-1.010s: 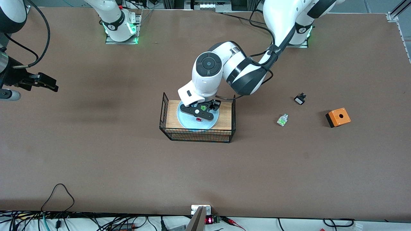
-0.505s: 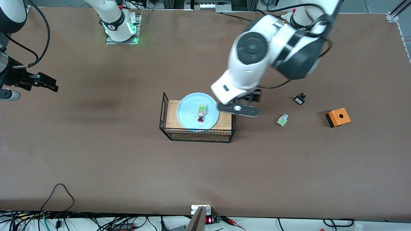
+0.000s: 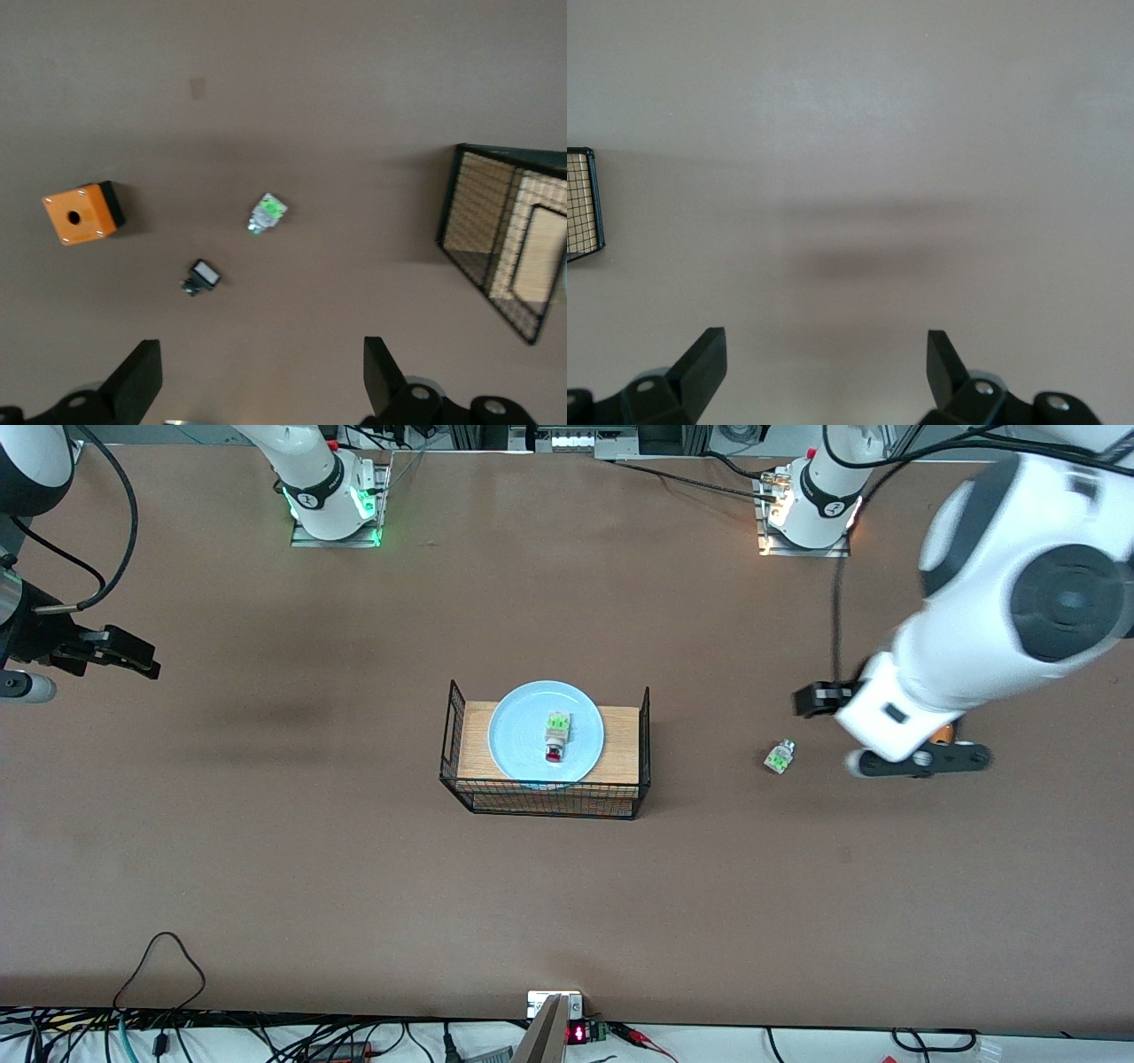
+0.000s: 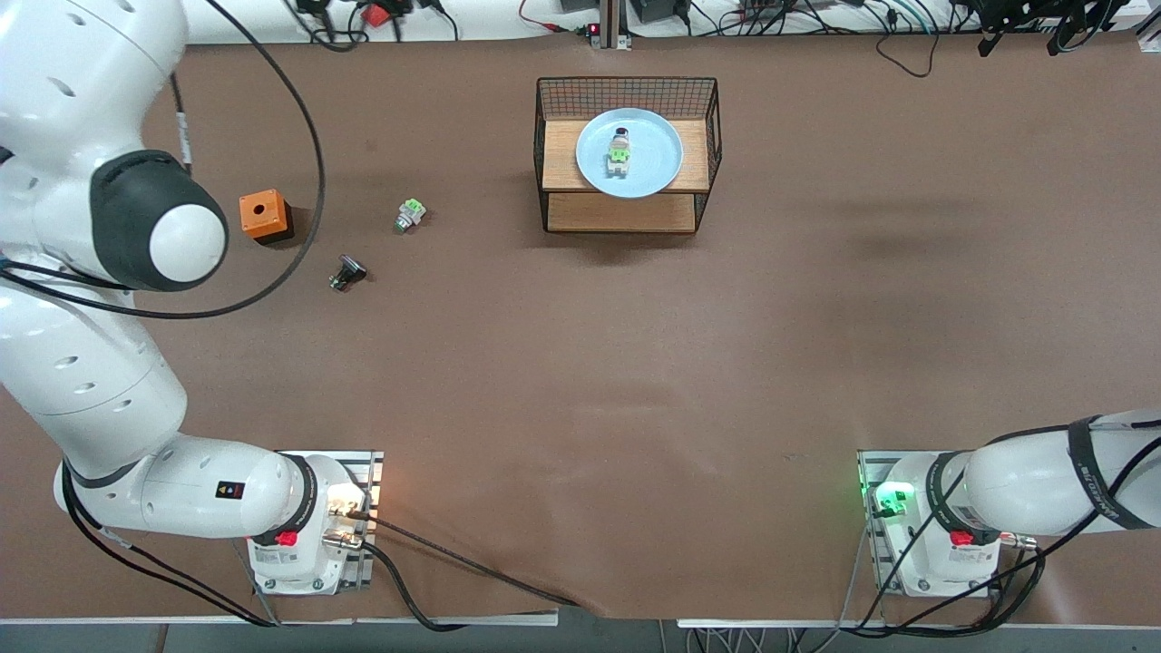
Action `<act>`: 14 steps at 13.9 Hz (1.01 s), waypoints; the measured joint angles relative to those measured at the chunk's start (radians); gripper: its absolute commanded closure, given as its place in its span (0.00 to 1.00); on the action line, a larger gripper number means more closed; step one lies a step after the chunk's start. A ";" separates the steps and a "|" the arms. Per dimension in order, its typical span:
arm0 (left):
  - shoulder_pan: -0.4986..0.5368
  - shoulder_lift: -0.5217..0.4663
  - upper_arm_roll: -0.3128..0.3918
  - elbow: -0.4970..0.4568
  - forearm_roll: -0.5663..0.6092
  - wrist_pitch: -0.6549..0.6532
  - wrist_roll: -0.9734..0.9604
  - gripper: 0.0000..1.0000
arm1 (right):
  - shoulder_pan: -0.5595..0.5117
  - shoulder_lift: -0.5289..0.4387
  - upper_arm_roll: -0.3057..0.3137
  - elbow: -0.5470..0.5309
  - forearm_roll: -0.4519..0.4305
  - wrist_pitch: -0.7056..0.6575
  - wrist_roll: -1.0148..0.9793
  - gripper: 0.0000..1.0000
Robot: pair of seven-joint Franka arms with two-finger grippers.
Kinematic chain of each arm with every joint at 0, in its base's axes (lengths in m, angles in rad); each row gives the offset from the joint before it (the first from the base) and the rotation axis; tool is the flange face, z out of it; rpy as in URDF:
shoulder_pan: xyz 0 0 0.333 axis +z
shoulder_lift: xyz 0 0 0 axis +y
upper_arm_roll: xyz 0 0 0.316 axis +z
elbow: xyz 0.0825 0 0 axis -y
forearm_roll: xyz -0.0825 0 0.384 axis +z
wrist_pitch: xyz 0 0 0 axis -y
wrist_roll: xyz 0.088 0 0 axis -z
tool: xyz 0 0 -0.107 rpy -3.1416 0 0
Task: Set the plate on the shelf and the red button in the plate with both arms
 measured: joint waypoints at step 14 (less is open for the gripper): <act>-0.023 -0.491 0.312 -0.603 -0.100 0.310 0.267 0.00 | 0.000 0.000 0.001 0.008 0.001 -0.002 0.000 0.00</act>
